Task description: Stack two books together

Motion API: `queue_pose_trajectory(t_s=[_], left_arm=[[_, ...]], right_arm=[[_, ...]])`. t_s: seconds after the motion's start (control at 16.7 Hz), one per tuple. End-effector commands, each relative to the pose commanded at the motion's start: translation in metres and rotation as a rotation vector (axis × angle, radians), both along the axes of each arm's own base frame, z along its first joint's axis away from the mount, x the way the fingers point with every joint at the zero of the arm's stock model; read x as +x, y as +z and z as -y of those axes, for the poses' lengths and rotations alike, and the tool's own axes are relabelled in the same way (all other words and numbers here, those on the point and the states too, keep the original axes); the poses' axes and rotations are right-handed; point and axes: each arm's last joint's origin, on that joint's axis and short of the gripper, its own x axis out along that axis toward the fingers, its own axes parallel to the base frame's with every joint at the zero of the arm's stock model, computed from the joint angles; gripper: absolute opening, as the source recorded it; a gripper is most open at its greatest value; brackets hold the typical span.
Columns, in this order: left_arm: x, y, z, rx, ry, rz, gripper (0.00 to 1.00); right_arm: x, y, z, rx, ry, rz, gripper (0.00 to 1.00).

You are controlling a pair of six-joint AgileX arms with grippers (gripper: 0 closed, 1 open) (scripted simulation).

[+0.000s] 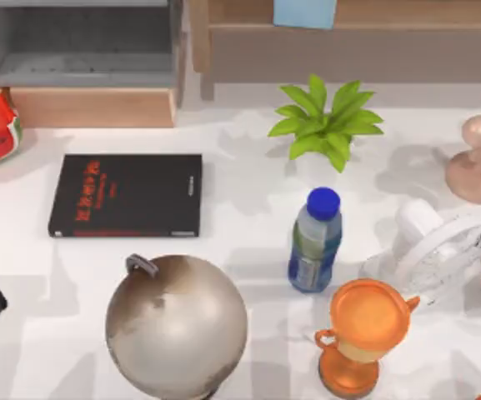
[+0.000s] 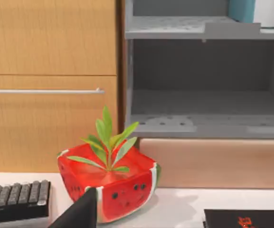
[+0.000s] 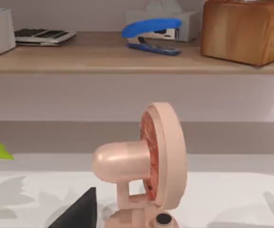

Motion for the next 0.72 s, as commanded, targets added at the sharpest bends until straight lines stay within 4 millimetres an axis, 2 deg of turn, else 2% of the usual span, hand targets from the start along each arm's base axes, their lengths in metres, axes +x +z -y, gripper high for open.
queue_pose_trajectory(t_s=[0.18, 0.3, 0.54, 0.72], left_arm=[[0.000, 0.003, 0.000, 0.000, -0.002, 0.006, 1.00], [0.001, 0.019, 0.002, -0.003, -0.009, 0.031, 1.00], [0.014, 0.073, 0.006, -0.012, -0.020, 0.080, 1.00], [0.047, 0.117, 0.012, -0.020, -0.020, 0.080, 1.00]], right_arm=[[0.000, 0.000, 0.000, 0.000, 0.000, 0.000, 1.00], [0.000, 0.000, 0.000, 0.000, 0.000, 0.000, 1.00], [0.000, 0.000, 0.000, 0.000, 0.000, 0.000, 1.00], [0.000, 0.000, 0.000, 0.000, 0.000, 0.000, 1.00]])
